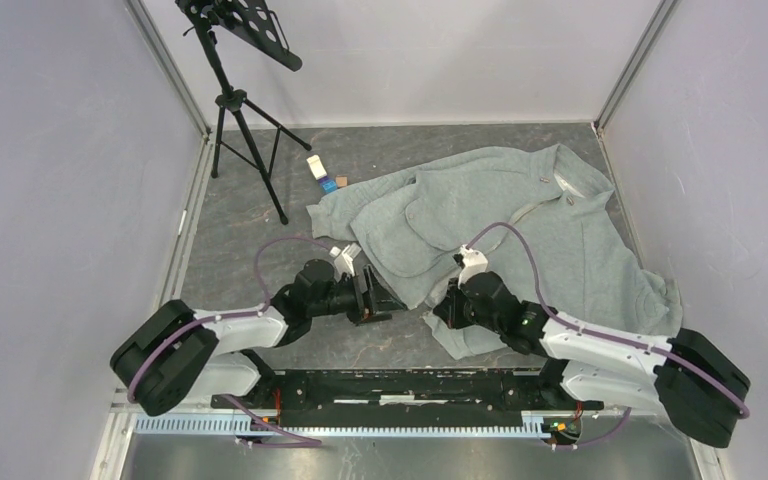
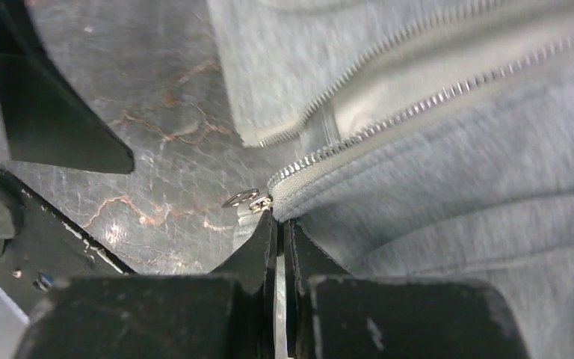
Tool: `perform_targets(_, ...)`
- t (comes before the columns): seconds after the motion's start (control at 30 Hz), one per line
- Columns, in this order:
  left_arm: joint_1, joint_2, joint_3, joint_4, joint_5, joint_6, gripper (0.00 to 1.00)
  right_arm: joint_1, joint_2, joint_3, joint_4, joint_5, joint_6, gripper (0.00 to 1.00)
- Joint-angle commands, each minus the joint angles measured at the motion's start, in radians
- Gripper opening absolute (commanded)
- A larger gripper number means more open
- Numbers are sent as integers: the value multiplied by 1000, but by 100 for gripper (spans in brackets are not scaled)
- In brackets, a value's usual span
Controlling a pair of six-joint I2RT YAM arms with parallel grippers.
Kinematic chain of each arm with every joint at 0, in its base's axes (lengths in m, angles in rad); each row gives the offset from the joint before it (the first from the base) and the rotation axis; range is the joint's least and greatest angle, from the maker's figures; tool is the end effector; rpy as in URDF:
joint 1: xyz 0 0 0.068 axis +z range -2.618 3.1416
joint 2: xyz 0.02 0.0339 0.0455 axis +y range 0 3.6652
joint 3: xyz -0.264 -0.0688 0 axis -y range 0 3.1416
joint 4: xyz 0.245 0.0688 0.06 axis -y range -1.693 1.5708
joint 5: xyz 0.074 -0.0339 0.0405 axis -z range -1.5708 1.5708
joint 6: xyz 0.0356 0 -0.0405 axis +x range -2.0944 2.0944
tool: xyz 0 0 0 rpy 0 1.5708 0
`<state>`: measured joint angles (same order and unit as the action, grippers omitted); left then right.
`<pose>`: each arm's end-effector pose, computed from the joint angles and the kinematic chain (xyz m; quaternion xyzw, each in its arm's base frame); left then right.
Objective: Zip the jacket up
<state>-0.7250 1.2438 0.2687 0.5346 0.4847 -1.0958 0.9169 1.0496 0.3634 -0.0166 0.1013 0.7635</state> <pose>0.1520 -0.1568 0.1494 -0.0248 0.8295 -0.5349 0.1589 0.1243 0.1562 0.1629 -0.0482 0.9051 0.2821 0.3145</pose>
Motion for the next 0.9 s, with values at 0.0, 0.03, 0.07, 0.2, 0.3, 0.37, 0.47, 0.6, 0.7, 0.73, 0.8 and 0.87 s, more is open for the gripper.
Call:
perform_targets(0.0,-9,47,50,217,53,-76,86,1,-83,-108,382,-55,-348,0)
perform_targets(0.03,-13,57,61,220,53,-78,88,1,-113,-153,460,-90,-395,0)
perform_targets(0.07,-18,65,77,222,60,-80,89,1,-139,-192,509,-113,-438,0)
perform_targets(0.2,-30,55,122,217,77,-61,89,0,-246,-237,521,-115,-588,0)
perform_targets(0.3,-31,-4,142,120,41,3,90,0,-323,-244,495,-107,-675,0)
perform_targets(0.37,-33,-28,164,34,12,31,93,0,-361,-265,507,-107,-712,0)
perform_targets(0.47,-33,-5,195,6,29,33,93,0,-389,-279,522,-134,-743,0)
perform_targets(0.6,-33,60,223,57,72,1,91,1,-388,-284,544,-204,-755,0)
perform_targets(0.7,-33,111,259,99,125,7,91,0,-377,-276,542,-275,-754,1)
perform_targets(0.73,-33,135,282,98,152,24,92,0,-377,-270,530,-285,-755,0)
perform_targets(0.8,-33,189,319,118,223,38,92,0,-388,-264,501,-268,-743,0)
perform_targets(0.87,-33,232,339,174,285,39,91,0,-422,-271,481,-236,-731,0)
